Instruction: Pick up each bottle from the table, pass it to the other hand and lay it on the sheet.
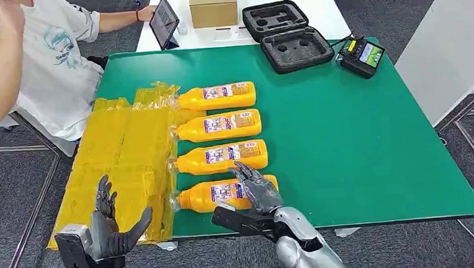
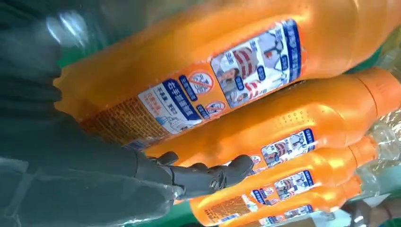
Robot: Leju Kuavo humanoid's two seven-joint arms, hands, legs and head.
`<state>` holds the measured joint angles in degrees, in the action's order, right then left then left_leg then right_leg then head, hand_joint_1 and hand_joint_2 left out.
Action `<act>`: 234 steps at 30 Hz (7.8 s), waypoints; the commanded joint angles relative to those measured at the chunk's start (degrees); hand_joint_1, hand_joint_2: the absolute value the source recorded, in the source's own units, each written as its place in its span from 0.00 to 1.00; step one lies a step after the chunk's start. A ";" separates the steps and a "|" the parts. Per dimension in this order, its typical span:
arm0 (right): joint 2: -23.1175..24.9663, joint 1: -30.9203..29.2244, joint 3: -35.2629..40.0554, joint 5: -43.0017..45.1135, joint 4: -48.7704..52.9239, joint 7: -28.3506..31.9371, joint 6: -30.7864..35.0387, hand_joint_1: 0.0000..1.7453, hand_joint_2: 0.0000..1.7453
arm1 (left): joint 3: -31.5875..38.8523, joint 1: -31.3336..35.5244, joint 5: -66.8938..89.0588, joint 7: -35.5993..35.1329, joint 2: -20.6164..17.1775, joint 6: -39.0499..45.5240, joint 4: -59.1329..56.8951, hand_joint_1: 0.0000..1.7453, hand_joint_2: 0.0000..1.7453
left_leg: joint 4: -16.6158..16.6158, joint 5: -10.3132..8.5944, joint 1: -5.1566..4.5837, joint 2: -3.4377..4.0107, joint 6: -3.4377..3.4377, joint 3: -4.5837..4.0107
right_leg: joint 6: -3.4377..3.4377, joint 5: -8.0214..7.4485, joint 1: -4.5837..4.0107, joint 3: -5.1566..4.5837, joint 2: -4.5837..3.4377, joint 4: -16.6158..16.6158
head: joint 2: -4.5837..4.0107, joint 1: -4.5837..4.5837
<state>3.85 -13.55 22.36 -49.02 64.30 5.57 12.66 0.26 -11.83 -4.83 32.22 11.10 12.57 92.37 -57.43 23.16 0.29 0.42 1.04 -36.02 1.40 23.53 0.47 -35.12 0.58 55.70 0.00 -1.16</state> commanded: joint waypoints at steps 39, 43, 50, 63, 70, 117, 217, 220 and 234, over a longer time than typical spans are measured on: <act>-5.27 -6.79 9.35 -5.44 -12.75 -8.30 -13.13 1.00 1.00 | 2.08 3.30 -3.64 -2.90 -0.97 -3.27 -4.23 0.00 1.00 | 0.10 0.20 -0.01 -0.19 0.07 1.26 | 0.08 0.23 0.07 1.22 0.15 -0.17 | 0.00 -0.02; -5.32 -7.57 9.87 -5.48 -14.11 -8.35 -14.06 1.00 1.00 | 2.14 3.33 -3.94 -2.93 -0.95 -3.22 -4.16 0.00 1.00 | 0.13 0.21 0.01 -0.24 0.06 1.31 | 0.07 0.25 0.08 1.29 0.18 -0.21 | 0.00 -0.02; -1.80 -1.73 -1.82 19.15 1.52 17.08 -6.21 1.00 1.00 | 1.58 2.76 -3.87 -1.94 -0.74 -3.49 -4.84 0.00 1.00 | 0.12 0.24 0.00 -0.24 0.06 1.26 | 0.06 0.29 0.09 1.23 0.18 -0.17 | 0.00 -0.02; 4.98 4.78 -10.93 38.77 13.07 34.43 2.72 1.00 1.00 | 1.92 1.68 -5.65 -0.06 0.47 -0.87 -3.87 0.00 1.00 | 0.02 0.35 -0.06 0.03 0.04 0.85 | 0.08 0.31 0.11 0.79 -0.12 -0.02 | 0.00 -0.02; 3.46 8.32 -9.76 43.25 19.19 34.43 14.45 1.00 1.00 | 0.61 2.89 -8.85 -0.34 -0.23 -2.46 -5.69 0.00 1.00 | 0.03 0.28 -0.09 -0.07 0.07 0.57 | 0.10 0.28 0.16 0.54 0.00 -0.03 | 0.00 -0.02; 12.63 -6.11 9.57 32.82 -26.36 34.43 4.29 1.00 1.00 | -11.34 13.83 -19.00 -2.36 -6.54 -16.45 -8.55 0.00 1.00 | 0.03 0.28 -0.04 0.01 0.07 0.57 | 0.08 0.25 0.10 0.53 -0.09 -0.05 | 0.00 0.00; 6.42 0.69 10.70 44.86 16.44 34.43 12.30 0.00 0.00 | -6.45 38.74 22.63 -6.29 -18.59 8.51 -16.15 1.00 1.00 | 0.02 0.09 -0.06 -0.20 0.00 0.51 | 0.06 0.23 0.10 0.46 0.10 0.02 | 0.00 0.02; 6.40 0.63 10.80 44.55 16.75 34.43 11.69 0.00 0.00 | -8.66 39.72 30.44 -9.27 -20.30 6.92 -18.99 1.00 1.00 | 0.00 0.17 -0.02 -0.06 -0.01 0.62 | 0.05 0.25 0.06 0.57 -0.06 0.00 | 0.00 0.00; 7.29 0.54 10.83 44.12 16.32 34.43 8.47 0.00 0.00 | -10.96 41.35 47.31 -14.53 -24.85 0.75 -29.00 1.00 1.00 | 0.02 0.10 -0.06 0.04 0.00 0.48 | 0.07 0.19 0.10 0.37 -0.14 0.02 | 0.00 0.02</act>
<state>10.82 -12.34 34.75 -5.14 81.61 40.04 22.19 -7.45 25.79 39.64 19.50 -10.36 18.27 73.88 -57.44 23.25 0.21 0.53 1.08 -35.66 1.50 23.68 0.58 -34.86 0.40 55.74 0.00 -1.14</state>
